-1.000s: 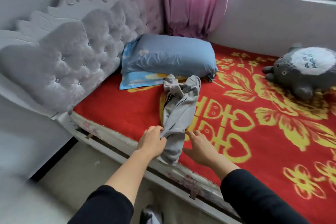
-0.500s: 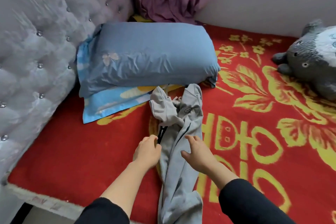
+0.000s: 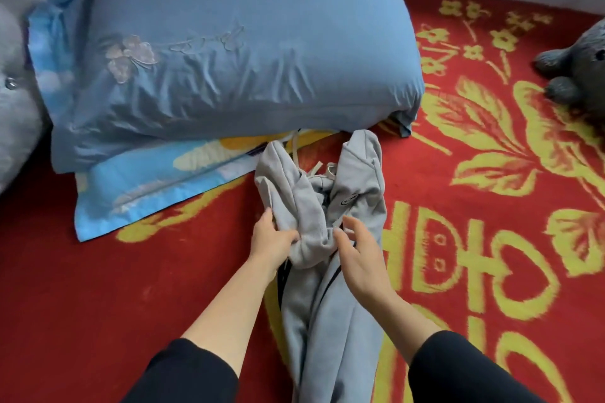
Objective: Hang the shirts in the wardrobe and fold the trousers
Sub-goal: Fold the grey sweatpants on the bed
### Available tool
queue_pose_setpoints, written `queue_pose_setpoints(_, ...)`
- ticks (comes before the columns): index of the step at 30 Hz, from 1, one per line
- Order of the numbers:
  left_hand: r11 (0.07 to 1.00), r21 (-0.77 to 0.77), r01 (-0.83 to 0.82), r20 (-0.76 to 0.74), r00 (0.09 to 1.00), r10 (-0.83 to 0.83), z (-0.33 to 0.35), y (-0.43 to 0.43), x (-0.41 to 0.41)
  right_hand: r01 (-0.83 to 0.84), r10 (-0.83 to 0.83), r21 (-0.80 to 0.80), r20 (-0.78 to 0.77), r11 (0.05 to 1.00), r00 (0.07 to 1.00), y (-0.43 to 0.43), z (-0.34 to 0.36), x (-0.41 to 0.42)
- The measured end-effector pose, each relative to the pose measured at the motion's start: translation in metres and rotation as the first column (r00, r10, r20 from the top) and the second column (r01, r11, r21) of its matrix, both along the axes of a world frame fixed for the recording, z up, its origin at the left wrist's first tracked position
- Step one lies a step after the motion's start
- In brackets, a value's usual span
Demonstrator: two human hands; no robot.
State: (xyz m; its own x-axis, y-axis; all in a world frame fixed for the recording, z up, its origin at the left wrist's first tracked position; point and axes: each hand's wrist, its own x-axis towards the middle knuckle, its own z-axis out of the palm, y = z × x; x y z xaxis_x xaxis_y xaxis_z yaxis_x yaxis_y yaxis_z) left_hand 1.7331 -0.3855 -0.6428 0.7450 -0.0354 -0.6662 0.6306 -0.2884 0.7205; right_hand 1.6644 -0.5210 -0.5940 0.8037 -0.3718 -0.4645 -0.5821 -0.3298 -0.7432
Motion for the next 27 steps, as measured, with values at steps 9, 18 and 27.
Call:
queue_pose_setpoints(9,0.814,-0.381,0.439,-0.005,0.879,-0.477,0.017,0.015,-0.072,0.061,-0.056,0.125,-0.048,0.990,0.997,0.001,-0.011,0.040)
queue_pose_setpoints(18,0.992,-0.097,-0.077,-0.153,0.986,0.062,0.030,0.028,-0.028,-0.172,0.240,0.307,-0.197,0.936,0.951,-0.035,0.033,-0.009)
queue_pose_setpoints(27,0.947,-0.291,-0.135,-0.391,0.920,0.011,0.076,-0.026,-0.060,-0.319,0.438,0.405,-0.242,0.857,0.866,-0.075,0.112,-0.094)
